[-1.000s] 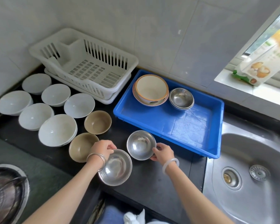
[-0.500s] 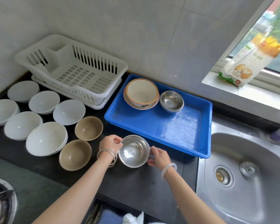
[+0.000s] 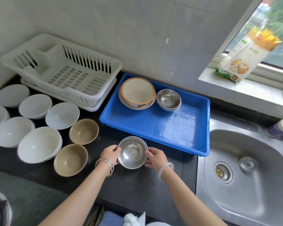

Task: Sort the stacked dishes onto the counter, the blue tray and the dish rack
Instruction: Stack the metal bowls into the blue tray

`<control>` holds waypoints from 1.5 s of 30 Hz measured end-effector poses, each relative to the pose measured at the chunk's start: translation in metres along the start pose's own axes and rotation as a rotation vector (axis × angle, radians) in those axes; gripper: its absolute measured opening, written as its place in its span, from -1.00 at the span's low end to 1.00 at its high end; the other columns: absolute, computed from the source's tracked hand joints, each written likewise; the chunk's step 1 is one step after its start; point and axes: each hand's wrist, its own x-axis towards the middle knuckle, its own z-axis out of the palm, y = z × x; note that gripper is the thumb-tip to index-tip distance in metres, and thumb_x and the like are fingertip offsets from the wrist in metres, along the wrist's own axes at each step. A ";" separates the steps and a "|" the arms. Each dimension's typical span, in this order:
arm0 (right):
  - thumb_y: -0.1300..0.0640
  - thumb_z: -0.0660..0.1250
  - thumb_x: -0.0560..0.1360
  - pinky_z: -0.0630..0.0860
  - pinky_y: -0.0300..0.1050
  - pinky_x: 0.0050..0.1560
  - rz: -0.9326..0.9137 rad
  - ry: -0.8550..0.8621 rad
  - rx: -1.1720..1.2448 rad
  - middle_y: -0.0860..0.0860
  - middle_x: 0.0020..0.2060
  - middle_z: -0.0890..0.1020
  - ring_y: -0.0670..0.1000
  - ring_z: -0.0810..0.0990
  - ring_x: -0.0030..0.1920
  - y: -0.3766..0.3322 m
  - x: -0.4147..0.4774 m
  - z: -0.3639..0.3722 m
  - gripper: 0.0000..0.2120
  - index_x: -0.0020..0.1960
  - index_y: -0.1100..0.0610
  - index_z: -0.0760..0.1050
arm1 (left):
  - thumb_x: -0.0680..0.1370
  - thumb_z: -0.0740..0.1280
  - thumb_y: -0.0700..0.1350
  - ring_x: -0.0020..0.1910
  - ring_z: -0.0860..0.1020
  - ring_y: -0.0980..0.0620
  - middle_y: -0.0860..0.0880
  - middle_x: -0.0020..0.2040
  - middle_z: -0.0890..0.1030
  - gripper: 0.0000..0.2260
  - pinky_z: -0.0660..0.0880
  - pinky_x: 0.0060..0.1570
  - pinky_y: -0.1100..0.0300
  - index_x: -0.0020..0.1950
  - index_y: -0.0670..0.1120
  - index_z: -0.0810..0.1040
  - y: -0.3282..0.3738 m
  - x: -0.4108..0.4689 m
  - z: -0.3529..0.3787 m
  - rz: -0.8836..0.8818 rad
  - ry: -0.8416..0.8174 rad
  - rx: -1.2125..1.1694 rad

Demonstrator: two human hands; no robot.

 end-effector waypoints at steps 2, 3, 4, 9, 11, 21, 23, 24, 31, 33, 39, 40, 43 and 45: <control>0.17 0.25 0.55 0.64 -0.18 -0.18 -0.013 0.000 0.009 0.08 -0.09 0.67 0.02 0.68 -0.14 -0.002 -0.001 -0.001 -0.77 0.18 0.12 0.54 | 0.54 0.22 -0.22 0.00 0.58 -0.22 -0.23 -0.03 0.59 -0.88 0.58 0.01 -0.14 -0.10 -0.09 0.55 0.003 -0.001 0.000 0.027 0.009 0.033; 0.17 0.25 0.55 0.63 -0.18 -0.18 -0.026 0.001 0.011 0.08 -0.11 0.67 0.02 0.67 -0.16 -0.004 -0.002 -0.002 -0.78 0.17 0.11 0.54 | 0.54 0.23 -0.21 -0.01 0.59 -0.20 -0.22 -0.04 0.59 -0.88 0.59 -0.01 -0.12 -0.08 -0.09 0.55 0.006 -0.002 0.000 0.043 0.012 0.045; 0.17 0.25 0.54 0.63 -0.19 -0.20 -0.042 0.006 0.010 0.06 -0.14 0.67 0.00 0.67 -0.18 -0.008 -0.002 -0.005 -0.78 0.15 0.10 0.56 | 0.54 0.23 -0.21 -0.03 0.60 -0.18 -0.19 -0.06 0.60 -0.88 0.60 -0.04 -0.09 -0.08 -0.07 0.56 0.010 -0.002 -0.001 0.058 0.009 0.043; 0.17 0.26 0.52 0.57 -0.26 -0.33 -0.115 0.040 0.033 -0.05 -0.39 0.60 -0.11 0.58 -0.46 -0.033 -0.004 -0.026 -0.84 0.01 0.11 0.61 | 0.51 0.31 -0.21 -0.13 0.59 -0.10 -0.12 -0.14 0.58 -0.90 0.58 -0.31 0.11 -0.17 -0.03 0.54 0.045 -0.007 0.001 0.115 -0.044 -0.053; 0.18 0.27 0.52 0.57 -0.26 -0.35 -0.136 0.034 0.083 -0.04 -0.40 0.59 -0.10 0.55 -0.49 -0.047 -0.004 -0.039 -0.86 -0.06 0.08 0.61 | 0.50 0.32 -0.20 -0.14 0.58 -0.09 -0.11 -0.15 0.57 -0.90 0.57 -0.31 0.14 -0.20 -0.04 0.52 0.061 -0.009 0.007 0.139 -0.071 -0.081; 0.18 0.25 0.54 0.63 -0.21 -0.22 -0.210 0.222 0.161 0.08 -0.13 0.63 0.07 0.66 -0.28 -0.115 0.035 -0.119 -0.87 0.01 0.12 0.57 | 0.57 0.20 -0.26 -0.11 0.53 -0.07 -0.15 -0.01 0.51 -0.77 0.58 -0.19 0.18 0.20 -0.25 0.47 0.152 0.010 0.094 0.225 -0.220 -0.192; 0.18 0.25 0.54 0.62 -0.11 -0.13 -0.201 0.263 0.173 0.11 -0.09 0.62 0.12 0.66 -0.23 -0.124 0.054 -0.133 -0.80 0.12 0.20 0.54 | 0.57 0.16 -0.29 -0.15 0.51 -0.04 -0.15 -0.02 0.51 -0.76 0.55 -0.08 0.13 0.21 -0.28 0.48 0.165 0.023 0.116 0.246 -0.224 -0.204; 0.18 0.26 0.54 0.61 -0.06 -0.08 -0.194 0.281 0.170 0.11 -0.09 0.61 0.14 0.65 -0.21 -0.129 0.063 -0.138 -0.78 0.15 0.22 0.53 | 0.57 0.15 -0.29 -0.16 0.49 -0.05 -0.15 -0.04 0.50 -0.77 0.54 -0.01 0.07 0.17 -0.29 0.50 0.171 0.031 0.125 0.254 -0.211 -0.194; 0.21 0.26 0.52 0.61 -0.08 -0.10 -0.216 0.365 0.146 0.08 -0.20 0.63 0.14 0.66 -0.14 -0.156 0.113 -0.150 -0.87 -0.09 0.12 0.59 | 0.54 0.19 -0.18 0.04 0.55 -0.22 -0.22 0.05 0.62 -0.77 0.49 0.03 0.08 0.13 -0.17 0.55 0.201 0.070 0.158 0.413 0.007 0.259; 0.22 0.25 0.51 0.62 -0.09 -0.12 -0.223 0.383 0.108 0.06 -0.24 0.63 0.12 0.66 -0.17 -0.160 0.124 -0.149 -0.83 -0.06 0.17 0.62 | 0.54 0.20 -0.19 0.03 0.55 -0.21 -0.20 0.05 0.62 -0.79 0.42 -0.08 0.12 0.11 -0.16 0.54 0.205 0.077 0.163 0.474 0.054 0.365; 0.23 0.19 0.46 0.60 0.11 0.02 -0.221 0.417 -0.104 0.11 -0.32 0.64 0.14 0.67 -0.23 -0.162 0.150 -0.145 -0.77 -0.12 0.18 0.63 | 0.54 0.20 -0.20 0.14 0.52 -0.22 -0.20 0.16 0.57 -0.72 0.47 0.10 -0.02 0.24 -0.15 0.46 0.202 0.087 0.176 0.488 0.136 0.491; 0.22 0.19 0.46 0.60 0.11 0.02 -0.222 0.420 -0.128 0.10 -0.32 0.66 0.11 0.67 -0.25 -0.161 0.153 -0.145 -0.78 -0.14 0.14 0.63 | 0.54 0.20 -0.21 0.14 0.52 -0.22 -0.20 0.16 0.57 -0.73 0.46 0.09 0.00 0.23 -0.15 0.44 0.201 0.088 0.178 0.487 0.138 0.499; 0.21 0.20 0.47 0.61 0.11 0.01 -0.227 0.419 -0.134 0.09 -0.24 0.69 0.09 0.68 -0.20 -0.155 0.158 -0.147 -0.80 -0.10 0.09 0.62 | 0.54 0.19 -0.21 0.14 0.52 -0.21 -0.20 0.17 0.55 -0.74 0.47 0.11 -0.01 0.23 -0.16 0.42 0.198 0.090 0.183 0.472 0.142 0.511; 0.21 0.20 0.49 0.58 0.12 0.06 -0.240 0.418 -0.155 0.12 -0.13 0.70 0.13 0.67 -0.11 -0.153 0.159 -0.146 -0.77 0.02 0.13 0.61 | 0.54 0.19 -0.22 0.16 0.50 -0.22 -0.21 0.19 0.54 -0.71 0.47 0.13 -0.02 0.26 -0.18 0.40 0.195 0.092 0.185 0.463 0.149 0.520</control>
